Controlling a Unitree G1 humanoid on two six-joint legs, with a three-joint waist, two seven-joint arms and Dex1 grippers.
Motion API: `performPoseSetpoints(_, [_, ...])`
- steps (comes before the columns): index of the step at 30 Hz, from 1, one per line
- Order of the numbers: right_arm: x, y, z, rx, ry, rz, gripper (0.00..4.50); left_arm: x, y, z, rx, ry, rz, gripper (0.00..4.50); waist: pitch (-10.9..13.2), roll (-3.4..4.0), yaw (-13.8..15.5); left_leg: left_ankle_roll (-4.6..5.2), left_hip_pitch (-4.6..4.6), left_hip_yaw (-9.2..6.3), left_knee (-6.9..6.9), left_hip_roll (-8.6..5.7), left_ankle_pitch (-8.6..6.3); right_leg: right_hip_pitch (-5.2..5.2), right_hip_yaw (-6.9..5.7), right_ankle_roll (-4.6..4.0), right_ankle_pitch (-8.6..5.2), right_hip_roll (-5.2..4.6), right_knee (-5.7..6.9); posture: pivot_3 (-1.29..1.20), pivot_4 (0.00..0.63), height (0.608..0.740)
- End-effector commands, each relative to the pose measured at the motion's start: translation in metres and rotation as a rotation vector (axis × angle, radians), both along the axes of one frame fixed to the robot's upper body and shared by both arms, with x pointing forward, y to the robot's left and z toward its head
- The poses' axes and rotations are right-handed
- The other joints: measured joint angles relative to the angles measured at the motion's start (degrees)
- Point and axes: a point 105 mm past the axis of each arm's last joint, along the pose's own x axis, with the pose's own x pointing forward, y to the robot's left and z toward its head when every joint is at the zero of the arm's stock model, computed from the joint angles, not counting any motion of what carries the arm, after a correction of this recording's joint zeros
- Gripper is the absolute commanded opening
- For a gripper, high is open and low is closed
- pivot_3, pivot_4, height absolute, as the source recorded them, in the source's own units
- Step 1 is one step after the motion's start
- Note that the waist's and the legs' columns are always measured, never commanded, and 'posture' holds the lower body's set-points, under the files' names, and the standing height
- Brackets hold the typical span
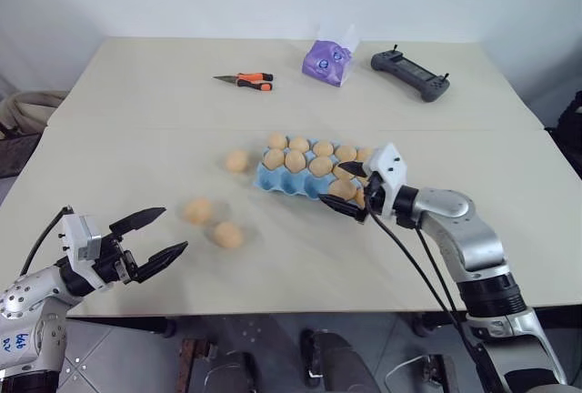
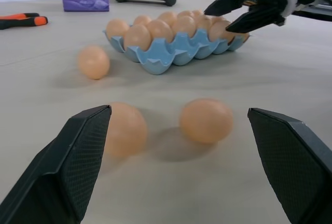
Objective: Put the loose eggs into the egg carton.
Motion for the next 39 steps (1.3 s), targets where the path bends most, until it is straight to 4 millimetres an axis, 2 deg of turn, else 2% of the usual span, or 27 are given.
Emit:
performPoseSetpoints(1, [-0.010, -0.019, 0.023, 0.013, -0.103, 0.031, 4.49, 0.000, 0.002, 0.010, 0.011, -0.037, 0.058, 4.50, 0.0, 0.00, 0.1, 0.00, 0.00, 0.00, 0.00, 0.00, 0.00, 0.00, 0.00, 0.00, 0.00, 0.00, -0.01, 0.00, 0.150, 0.740])
performPoseSetpoints(3, [-0.013, -0.026, 0.024, 0.006, -0.110, 0.042, 4.49, 0.001, 0.003, 0.011, 0.009, -0.035, 0.076, 4.50, 0.0, -0.01, 0.2, 0.02, 0.01, 0.00, 0.01, -0.01, -0.01, 0.02, 0.00, 0.01, 0.01, 0.00, -0.03, 0.00, 0.150, 0.740])
performPoseSetpoints(9, [-0.039, -0.066, 0.014, 0.037, -0.045, 0.132, 4.49, 0.003, 0.003, 0.010, -0.021, 0.013, 0.224, 4.50, 0.0, 0.00, 0.3, 0.05, 0.06, -0.01, 0.01, 0.00, -0.03, 0.08, 0.01, 0.01, 0.01, 0.01, -0.04, 0.00, 0.150, 0.740])
performPoseSetpoints(12, [-0.048, -0.075, 0.011, 0.039, -0.043, 0.174, 4.49, 0.001, -0.001, 0.012, -0.052, 0.025, 0.290, 4.50, 0.0, 0.00, 0.1, 0.08, 0.21, -0.01, 0.03, -0.01, -0.04, 0.24, 0.02, 0.03, 0.02, 0.02, -0.04, 0.00, 0.150, 0.740])
performPoseSetpoints(21, [-0.061, -0.106, -0.008, -0.043, 0.058, 0.149, 4.49, -0.019, -0.037, 0.013, -0.132, 0.008, 0.381, 4.50, 0.0, -0.01, 0.2, 0.14, 0.30, -0.05, 0.06, -0.10, 0.00, 0.35, 0.10, 0.08, 0.05, -0.01, -0.07, 0.00, 0.150, 0.740])
performPoseSetpoints(25, [-0.066, -0.109, -0.004, -0.011, 0.052, 0.162, 4.49, -0.026, -0.042, 0.010, -0.170, -0.002, 0.506, 4.50, 0.0, -0.01, 0.2, 0.18, 0.30, -0.06, 0.08, -0.14, 0.01, 0.39, 0.16, 0.10, 0.06, -0.01, -0.12, 0.00, 0.150, 0.740])
performPoseSetpoints(30, [-0.070, -0.113, -0.006, -0.029, 0.076, 0.186, 4.49, -0.038, -0.052, 0.004, -0.168, 0.024, 0.516, 4.50, 0.0, -0.02, 0.1, 0.23, 0.32, -0.10, 0.11, -0.15, 0.05, 0.40, 0.18, 0.06, 0.03, 0.02, -0.16, 0.00, 0.150, 0.740])
performPoseSetpoints(35, [-0.068, -0.116, -0.007, -0.032, 0.086, 0.176, 4.49, -0.049, -0.062, -0.016, -0.108, 0.070, 0.503, 4.50, 0.0, -0.04, 0.0, 0.35, 0.30, -0.16, 0.11, -0.29, 0.12, 0.43, 0.30, -0.19, -0.10, 0.02, -0.32, 0.00, 0.150, 0.740])
performPoseSetpoints(37, [-0.068, -0.116, -0.008, -0.033, 0.089, 0.178, 4.49, -0.052, -0.066, -0.022, -0.100, 0.081, 0.497, 4.50, 0.0, -0.05, 0.0, 0.41, 0.25, -0.17, 0.10, -0.39, 0.15, 0.43, 0.35, -0.59, -0.33, -0.04, -0.39, 0.00, 0.150, 0.740])
performPoseSetpoints(39, [-0.069, -0.116, -0.007, -0.032, 0.090, 0.180, 4.49, -0.051, -0.069, -0.026, -0.101, 0.082, 0.507, 4.50, 0.0, -0.05, 0.0, 0.44, 0.22, -0.17, 0.11, -0.47, 0.13, 0.43, 0.36, -0.55, -0.31, -0.14, -0.42, 0.00, 0.150, 0.740])
